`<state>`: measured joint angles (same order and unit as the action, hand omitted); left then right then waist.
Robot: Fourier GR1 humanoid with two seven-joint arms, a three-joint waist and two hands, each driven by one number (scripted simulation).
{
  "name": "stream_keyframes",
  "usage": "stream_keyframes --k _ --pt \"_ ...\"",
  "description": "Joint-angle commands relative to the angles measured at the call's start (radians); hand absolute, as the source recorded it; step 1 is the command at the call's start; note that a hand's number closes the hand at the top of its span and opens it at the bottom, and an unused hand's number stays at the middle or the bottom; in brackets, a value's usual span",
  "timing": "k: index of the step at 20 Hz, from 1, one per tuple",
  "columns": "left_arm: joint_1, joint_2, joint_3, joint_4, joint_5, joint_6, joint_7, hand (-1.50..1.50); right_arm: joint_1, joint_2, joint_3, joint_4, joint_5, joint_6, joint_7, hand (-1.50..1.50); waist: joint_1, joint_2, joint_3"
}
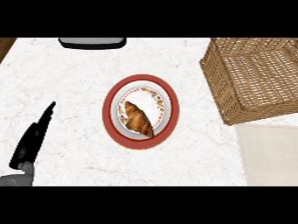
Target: Pick the eggplant from the placemat and place it in the basket
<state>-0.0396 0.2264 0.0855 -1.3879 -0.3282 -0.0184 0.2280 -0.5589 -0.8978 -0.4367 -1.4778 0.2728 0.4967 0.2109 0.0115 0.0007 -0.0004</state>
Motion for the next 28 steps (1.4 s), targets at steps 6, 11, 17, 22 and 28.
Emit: stream_keyframes --k 6,11,17,22,28 --pt "-0.002 -0.019 -0.013 -0.052 -0.017 -0.002 0.040 0.00 -0.121 0.103 0.186 0.087 0.138 -0.090 0.074 1.50 0.000 0.001 0.000" --pt "0.011 -0.022 0.002 -0.016 -0.020 0.012 0.002 0.00 -0.121 0.155 0.256 0.173 0.276 -0.212 0.034 1.50 0.000 0.001 0.000" --pt "0.059 -0.048 -0.021 -0.026 -0.044 0.030 -0.024 0.00 -0.188 0.239 0.251 0.402 0.291 -0.294 -0.065 -1.50 0.004 0.003 0.001" --pt "0.044 -0.027 -0.010 -0.112 -0.014 -0.024 0.045 0.00 -0.242 0.307 0.247 0.412 0.312 -0.379 -0.043 -1.50 0.002 0.000 0.001" --pt "-0.035 -0.032 0.006 0.015 -0.034 0.004 0.029 0.00 -0.242 0.298 0.098 0.414 0.238 -0.478 0.015 -1.50 -0.017 0.002 0.000"
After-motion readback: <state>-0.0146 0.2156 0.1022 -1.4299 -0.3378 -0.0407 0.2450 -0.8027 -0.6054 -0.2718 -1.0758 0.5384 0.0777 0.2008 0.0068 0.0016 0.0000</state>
